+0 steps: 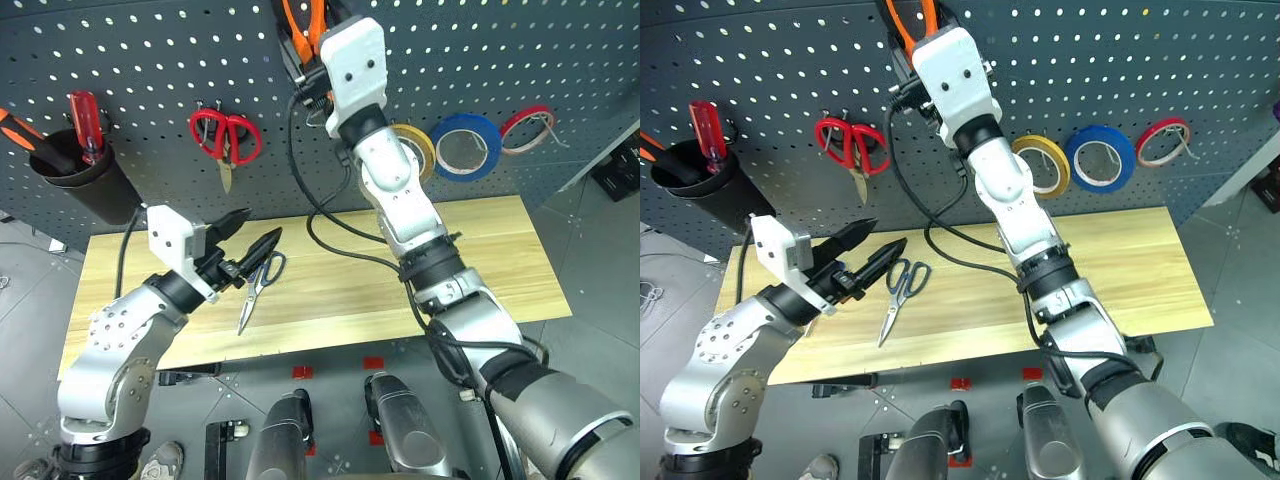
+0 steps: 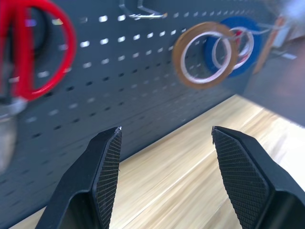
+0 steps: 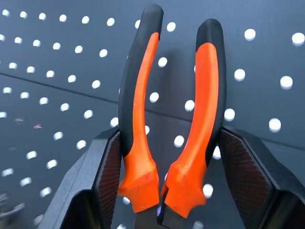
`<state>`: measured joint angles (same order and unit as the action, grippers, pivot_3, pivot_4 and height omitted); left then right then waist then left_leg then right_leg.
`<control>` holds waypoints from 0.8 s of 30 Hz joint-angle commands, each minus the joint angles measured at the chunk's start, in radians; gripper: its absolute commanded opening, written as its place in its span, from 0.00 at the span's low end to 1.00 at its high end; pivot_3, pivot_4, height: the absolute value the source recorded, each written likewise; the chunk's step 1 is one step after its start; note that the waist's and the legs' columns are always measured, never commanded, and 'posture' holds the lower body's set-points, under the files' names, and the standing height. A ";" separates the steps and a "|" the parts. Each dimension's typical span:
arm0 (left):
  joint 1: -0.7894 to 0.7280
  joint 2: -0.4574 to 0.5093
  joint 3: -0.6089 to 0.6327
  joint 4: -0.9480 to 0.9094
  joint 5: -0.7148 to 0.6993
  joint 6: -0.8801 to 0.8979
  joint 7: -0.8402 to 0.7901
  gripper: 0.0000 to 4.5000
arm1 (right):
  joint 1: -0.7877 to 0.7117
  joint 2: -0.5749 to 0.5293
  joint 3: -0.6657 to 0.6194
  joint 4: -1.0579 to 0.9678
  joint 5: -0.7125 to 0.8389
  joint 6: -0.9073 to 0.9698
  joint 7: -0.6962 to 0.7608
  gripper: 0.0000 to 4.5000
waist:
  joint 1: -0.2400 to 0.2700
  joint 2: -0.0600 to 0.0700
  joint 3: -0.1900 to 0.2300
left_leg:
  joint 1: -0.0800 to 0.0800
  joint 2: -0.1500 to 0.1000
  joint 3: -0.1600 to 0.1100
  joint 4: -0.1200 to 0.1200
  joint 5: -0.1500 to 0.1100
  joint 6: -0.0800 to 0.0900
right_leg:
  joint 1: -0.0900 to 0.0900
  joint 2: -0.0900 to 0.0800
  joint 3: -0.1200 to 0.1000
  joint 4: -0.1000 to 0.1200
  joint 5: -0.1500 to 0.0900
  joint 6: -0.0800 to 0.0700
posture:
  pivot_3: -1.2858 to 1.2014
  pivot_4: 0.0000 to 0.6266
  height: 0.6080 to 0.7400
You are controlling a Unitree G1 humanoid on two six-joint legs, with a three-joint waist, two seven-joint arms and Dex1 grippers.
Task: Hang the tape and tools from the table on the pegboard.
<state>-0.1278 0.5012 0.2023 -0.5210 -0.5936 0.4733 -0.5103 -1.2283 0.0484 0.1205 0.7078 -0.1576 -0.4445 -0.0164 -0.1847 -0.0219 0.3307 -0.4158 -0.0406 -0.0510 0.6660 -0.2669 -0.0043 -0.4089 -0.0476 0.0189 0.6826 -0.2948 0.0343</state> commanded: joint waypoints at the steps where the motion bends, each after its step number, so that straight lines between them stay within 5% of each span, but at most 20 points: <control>1: -0.033 -0.020 -0.015 -0.029 0.003 -0.009 0.026 0.71 | -0.067 -0.011 0.001 0.109 -0.040 -0.148 -0.053 0.62 | 0.002 -0.001 0.004 | 0.000 0.000 0.000 0.000 0.000 0.000 | 0.000 0.000 0.000 0.000 0.000 0.000 | 0.46 0.62 1.00; 13: -0.038 -0.033 -0.049 -0.006 0.034 -0.032 0.014 0.71 | 0.015 -0.040 0.024 0.198 -0.106 -0.212 -0.088 0.62 | 0.034 -0.001 0.019 | 0.000 0.001 0.002 0.001 0.001 -0.001 | -0.001 0.000 -0.001 0.002 0.000 -0.001 | 0.45 0.64 1.00; 22: 0.005 -0.068 -0.041 -0.003 0.051 -0.040 0.056 0.71 | 0.182 -0.008 -0.017 -0.055 0.066 0.122 0.118 0.62 | 0.042 -0.001 0.024 | 0.000 0.002 0.002 0.003 0.001 -0.001 | -0.002 0.000 -0.001 0.005 0.000 -0.001 | 0.44 0.60 1.00; 24: 0.021 -0.077 -0.032 0.000 0.050 -0.030 0.077 0.71 | 0.232 -0.014 -0.018 -0.169 0.106 0.239 0.172 0.78 | 0.043 -0.001 0.023 | 0.000 0.002 0.001 0.004 0.001 -0.001 | -0.001 0.000 -0.002 0.006 0.000 -0.001 | 0.44 0.60 1.00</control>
<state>-0.1182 0.4292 0.1457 -0.5031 -0.5458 0.4513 -0.4483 -1.0369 0.0303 0.0993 0.5972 -0.0918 -0.3032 0.1051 -0.1416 -0.0233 0.3542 -0.4154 -0.0389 -0.0502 0.6708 -0.2666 -0.0040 -0.4097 -0.0479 0.0173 0.6895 -0.2943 0.0335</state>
